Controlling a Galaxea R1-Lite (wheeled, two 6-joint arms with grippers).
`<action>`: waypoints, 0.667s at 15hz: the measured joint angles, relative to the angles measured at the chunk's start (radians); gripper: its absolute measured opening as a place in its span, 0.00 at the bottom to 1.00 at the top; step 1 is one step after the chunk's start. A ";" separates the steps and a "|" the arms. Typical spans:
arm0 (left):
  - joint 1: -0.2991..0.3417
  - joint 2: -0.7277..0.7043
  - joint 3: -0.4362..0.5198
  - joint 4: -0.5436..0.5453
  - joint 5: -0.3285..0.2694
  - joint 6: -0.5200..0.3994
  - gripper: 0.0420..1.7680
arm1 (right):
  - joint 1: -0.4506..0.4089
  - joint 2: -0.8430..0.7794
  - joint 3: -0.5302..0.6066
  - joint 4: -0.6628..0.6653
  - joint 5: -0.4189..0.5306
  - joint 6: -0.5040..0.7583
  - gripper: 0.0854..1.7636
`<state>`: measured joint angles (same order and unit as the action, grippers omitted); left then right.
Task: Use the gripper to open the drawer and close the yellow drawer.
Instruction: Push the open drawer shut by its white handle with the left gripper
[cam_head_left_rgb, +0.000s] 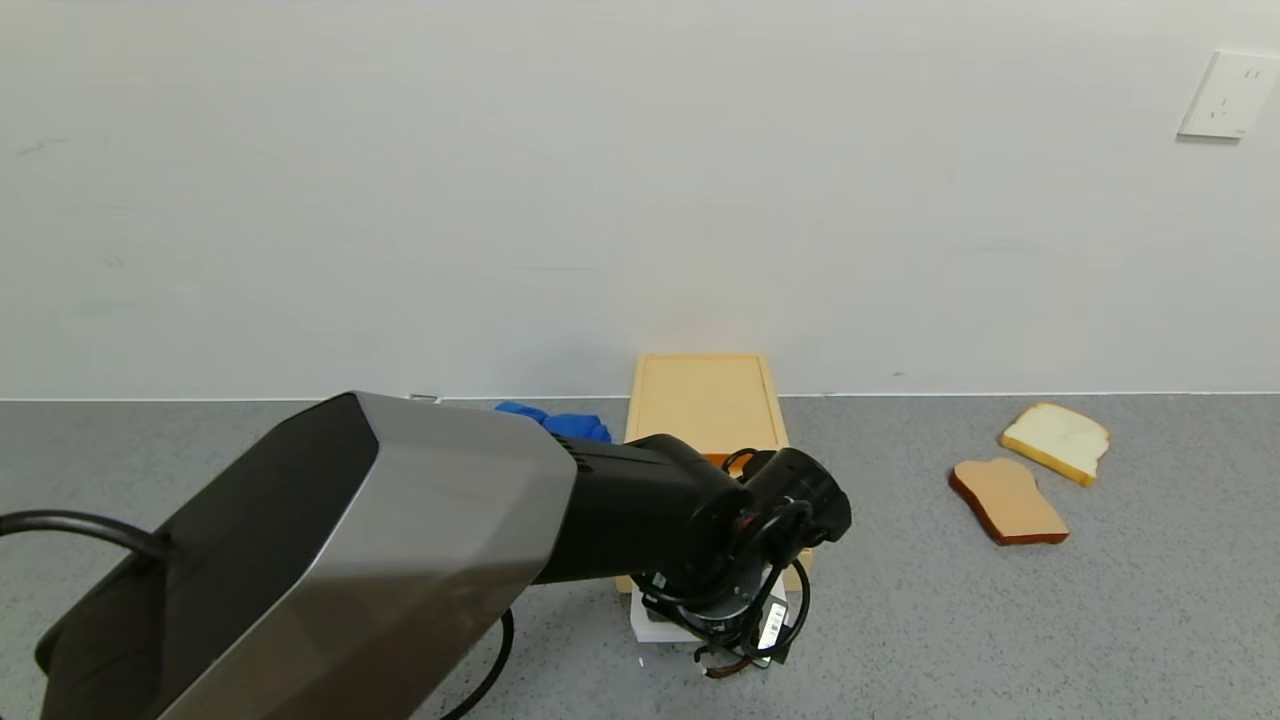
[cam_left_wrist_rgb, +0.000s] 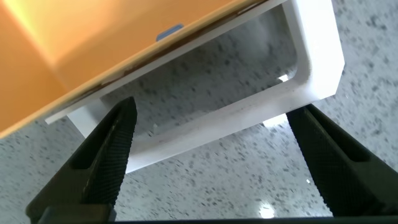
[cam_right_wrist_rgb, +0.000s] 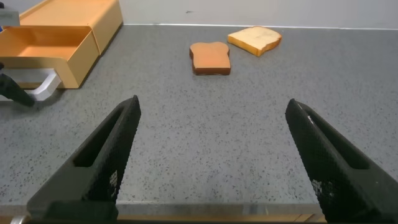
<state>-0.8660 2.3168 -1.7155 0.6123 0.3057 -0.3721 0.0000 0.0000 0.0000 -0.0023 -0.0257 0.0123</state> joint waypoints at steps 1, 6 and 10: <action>0.006 0.003 -0.009 0.001 0.000 0.007 0.97 | 0.000 0.000 0.000 0.000 0.000 0.000 0.97; 0.037 0.027 -0.067 0.000 0.002 0.061 0.97 | 0.000 0.000 0.000 0.000 0.000 0.000 0.97; 0.058 0.057 -0.125 0.001 0.000 0.097 0.97 | 0.000 0.000 0.000 0.000 0.000 0.000 0.97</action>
<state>-0.8077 2.3740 -1.8406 0.6132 0.3057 -0.2747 0.0000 0.0000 0.0000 -0.0023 -0.0253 0.0123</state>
